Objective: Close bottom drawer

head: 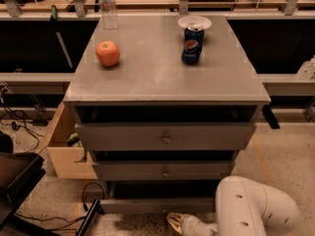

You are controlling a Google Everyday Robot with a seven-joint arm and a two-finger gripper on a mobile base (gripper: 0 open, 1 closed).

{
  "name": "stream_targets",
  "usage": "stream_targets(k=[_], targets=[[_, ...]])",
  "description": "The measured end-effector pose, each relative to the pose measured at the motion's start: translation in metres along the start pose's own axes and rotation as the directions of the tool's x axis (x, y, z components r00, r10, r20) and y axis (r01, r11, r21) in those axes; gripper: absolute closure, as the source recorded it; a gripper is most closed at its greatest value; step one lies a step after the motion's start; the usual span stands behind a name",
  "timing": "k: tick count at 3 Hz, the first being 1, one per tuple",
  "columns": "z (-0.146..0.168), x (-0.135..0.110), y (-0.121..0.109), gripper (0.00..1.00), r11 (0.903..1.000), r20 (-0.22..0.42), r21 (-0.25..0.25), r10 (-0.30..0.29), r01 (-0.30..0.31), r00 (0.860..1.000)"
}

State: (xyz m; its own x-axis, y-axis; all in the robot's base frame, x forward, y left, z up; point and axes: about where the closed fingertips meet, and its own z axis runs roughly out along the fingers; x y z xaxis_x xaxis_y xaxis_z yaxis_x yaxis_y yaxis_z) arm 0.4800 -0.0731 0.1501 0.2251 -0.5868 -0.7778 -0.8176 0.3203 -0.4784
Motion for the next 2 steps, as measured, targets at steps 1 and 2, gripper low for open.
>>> stream_targets(k=[1,2], targets=[[0.010,0.004,-0.005,1.00,0.9997,0.029,0.012,0.019,-0.020,0.999],[0.032,0.016,-0.023,1.00,0.9989,0.076,0.004,0.047,-0.047,0.996]])
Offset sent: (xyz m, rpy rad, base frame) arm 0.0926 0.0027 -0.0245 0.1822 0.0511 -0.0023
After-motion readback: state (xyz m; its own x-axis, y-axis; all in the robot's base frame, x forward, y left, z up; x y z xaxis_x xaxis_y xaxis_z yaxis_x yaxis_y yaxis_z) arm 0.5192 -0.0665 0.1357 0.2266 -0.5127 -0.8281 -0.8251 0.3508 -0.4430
